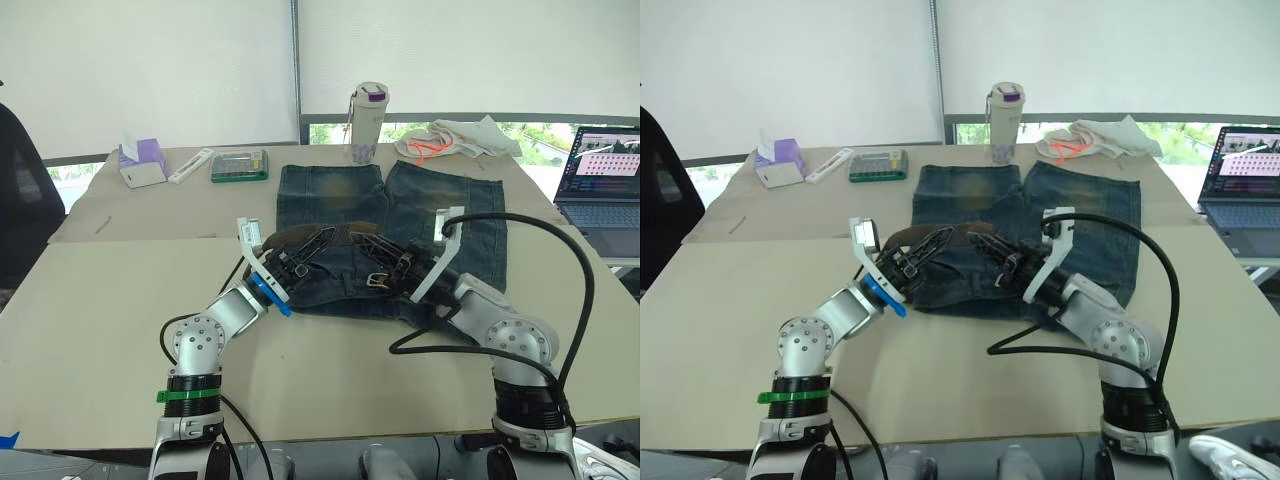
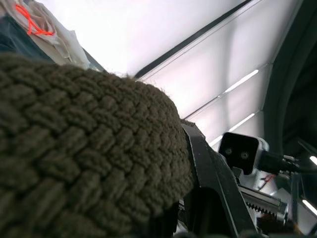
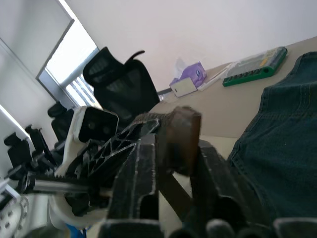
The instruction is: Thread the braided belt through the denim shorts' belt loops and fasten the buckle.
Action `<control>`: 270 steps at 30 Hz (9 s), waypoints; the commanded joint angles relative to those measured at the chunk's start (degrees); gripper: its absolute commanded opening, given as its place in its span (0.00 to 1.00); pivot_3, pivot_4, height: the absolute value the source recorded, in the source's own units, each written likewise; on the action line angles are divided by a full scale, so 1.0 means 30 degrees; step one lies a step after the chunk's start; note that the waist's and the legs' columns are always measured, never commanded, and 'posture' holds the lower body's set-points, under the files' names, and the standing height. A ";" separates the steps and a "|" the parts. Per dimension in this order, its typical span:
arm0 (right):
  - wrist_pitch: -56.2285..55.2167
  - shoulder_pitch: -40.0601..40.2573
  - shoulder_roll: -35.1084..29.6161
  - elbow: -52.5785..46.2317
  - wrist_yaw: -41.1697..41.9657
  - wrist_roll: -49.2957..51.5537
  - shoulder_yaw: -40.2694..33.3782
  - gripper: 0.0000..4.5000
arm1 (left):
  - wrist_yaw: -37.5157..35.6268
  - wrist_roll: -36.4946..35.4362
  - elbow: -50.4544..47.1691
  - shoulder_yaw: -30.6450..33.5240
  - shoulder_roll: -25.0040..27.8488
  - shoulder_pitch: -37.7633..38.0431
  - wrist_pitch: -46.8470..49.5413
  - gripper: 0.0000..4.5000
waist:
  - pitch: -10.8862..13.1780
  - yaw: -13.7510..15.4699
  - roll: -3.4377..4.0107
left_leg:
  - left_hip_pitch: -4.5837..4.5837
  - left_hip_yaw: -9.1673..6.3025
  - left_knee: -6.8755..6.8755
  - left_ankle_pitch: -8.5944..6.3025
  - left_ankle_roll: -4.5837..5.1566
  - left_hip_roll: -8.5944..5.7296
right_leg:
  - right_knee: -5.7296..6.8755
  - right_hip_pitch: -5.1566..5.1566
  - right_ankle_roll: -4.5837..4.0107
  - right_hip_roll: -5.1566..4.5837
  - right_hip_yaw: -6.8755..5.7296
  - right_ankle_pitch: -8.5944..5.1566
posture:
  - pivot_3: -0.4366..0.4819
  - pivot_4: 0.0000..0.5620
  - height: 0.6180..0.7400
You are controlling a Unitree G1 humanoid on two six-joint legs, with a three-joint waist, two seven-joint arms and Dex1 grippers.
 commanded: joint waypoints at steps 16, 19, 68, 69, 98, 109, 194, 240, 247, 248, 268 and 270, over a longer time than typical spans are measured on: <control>-1.3877 0.2588 -0.4802 0.3109 0.5344 -1.3003 0.3406 0.49 | 0.9061 -0.0025 -0.1000 0.0892 -0.0198 0.1133 0.3395 0.00 | 0.0015 0.0371 -0.0029 | 0.0000 0.0001 -0.0011 0.0040 -0.0078 -0.0019 | -0.0064 0.0028 0.0015 -0.0022 -0.0001 0.0020 | 0.48 0.27 1.00; -1.4080 0.2764 -0.4604 0.3021 0.5283 -1.3115 0.3255 0.49 | 0.9520 -0.0058 -0.0791 0.0881 -0.1233 0.1118 0.3381 0.00 | 0.0019 0.0362 -0.0036 | 0.0000 0.0001 -0.0028 0.0044 -0.0087 -0.0014 | -0.0068 0.0027 0.0011 -0.0018 0.0001 0.0023 | 0.48 0.27 1.00; -0.3847 0.4159 -0.2624 -0.0764 0.2794 -1.1072 0.2531 0.49 | 0.8942 0.5354 0.3937 -0.0983 -0.4698 -0.1508 0.3205 0.00 | 0.0026 0.0666 -0.0053 | -0.0019 0.0036 -0.0058 0.0099 -0.0183 -0.0040 | -0.0112 0.0035 0.0016 -0.0019 -0.0022 0.0041 | 0.48 0.27 1.00; -0.3406 0.4135 -0.2586 -0.0833 0.2743 -1.0873 0.2477 0.49 | 0.8677 0.5577 0.4136 -0.0998 -0.4691 -0.1560 0.3072 0.00 | 0.0025 0.0724 -0.0053 | -0.0020 0.0033 -0.0057 0.0099 -0.0183 -0.0044 | -0.0116 0.0039 0.0015 -0.0024 -0.0021 0.0041 | 0.48 0.27 1.00; 0.7729 0.0832 0.4747 -0.0164 -0.4691 -0.6088 -0.3238 0.30 | 0.6155 0.8192 0.4954 -0.0705 -0.5041 -0.1364 0.2913 0.00 | -0.0038 0.0645 -0.0020 | -0.0015 0.0015 -0.0060 0.0104 -0.0188 -0.0039 | -0.0100 0.0048 0.0018 -0.0015 -0.0042 0.0040 | 0.48 0.27 1.00; 0.8228 0.0134 0.4375 -0.0908 -0.4584 -0.4521 -0.4189 0.02 | 0.5947 0.8803 0.4951 -0.0673 -0.4958 -0.1223 0.2857 0.00 | -0.0041 0.0633 -0.0014 | -0.0019 0.0021 -0.0061 0.0104 -0.0188 -0.0043 | -0.0102 0.0045 0.0019 -0.0018 -0.0043 0.0039 | 0.48 0.27 1.00; 0.1309 -0.0850 -0.0341 0.0442 -1.1446 1.3922 -0.3036 0.00 | 0.5990 -0.6710 0.0145 0.0610 -0.4547 -0.0114 -0.0987 0.01 | 0.0041 0.0235 0.0015 | -0.0065 0.0065 -0.0154 0.0117 -0.0171 0.0007 | -0.0155 0.0001 -0.0014 0.0018 -0.0039 0.0036 | 0.48 0.27 1.00; -0.5158 0.2384 -0.7373 -0.0489 -0.0185 -0.4133 0.3764 0.86 | 0.6357 -0.5278 0.1571 0.0591 -0.1581 0.0960 0.0072 0.00 | 0.0069 0.0259 -0.0047 | -0.0057 0.0073 -0.0159 0.0129 -0.0197 0.0000 | -0.0176 0.0001 0.0144 0.0016 -0.0055 -0.0057 | 0.48 0.27 1.00; -1.0228 0.2351 -0.7587 0.2121 0.1069 -1.1988 0.6272 0.86 | 0.7161 -0.4270 0.1762 0.0620 -0.1883 0.1110 0.0006 0.00 | 0.0078 0.0321 -0.0063 | -0.0050 0.0056 -0.0165 0.0141 -0.0225 -0.0005 | -0.0175 0.0001 0.0110 0.0002 -0.0048 -0.0036 | 0.48 0.27 1.00; -1.0232 0.2280 -0.7205 0.2383 0.0790 -1.2140 0.5924 0.86 | 0.7212 -0.4223 0.1731 0.0653 -0.1925 0.1143 0.0013 0.00 | 0.0080 0.0336 -0.0067 | -0.0050 0.0051 -0.0166 0.0141 -0.0226 -0.0007 | -0.0175 0.0001 0.0066 -0.0002 -0.0046 -0.0009 | 0.48 0.27 1.00; -0.8964 0.2354 -0.6353 0.2975 0.1958 -1.5691 0.4935 0.86 | 0.7111 -0.3626 0.1783 0.1109 -0.2152 0.1268 0.0454 0.00 | 0.0085 0.0347 -0.0077 | -0.0041 0.0018 -0.0164 0.0142 -0.0226 -0.0012 | -0.0169 0.0010 0.0004 -0.0005 -0.0043 0.0028 | 0.48 0.27 1.00; -0.9042 0.2371 -0.6215 0.3130 0.1686 -1.5983 0.4771 0.86 | 0.7119 -0.3586 0.1781 0.1124 -0.2186 0.1258 0.0461 0.00 | 0.0084 0.0347 -0.0076 | -0.0039 0.0018 -0.0164 0.0141 -0.0226 -0.0011 | -0.0169 0.0011 0.0004 -0.0005 -0.0043 0.0028 | 0.48 0.27 1.00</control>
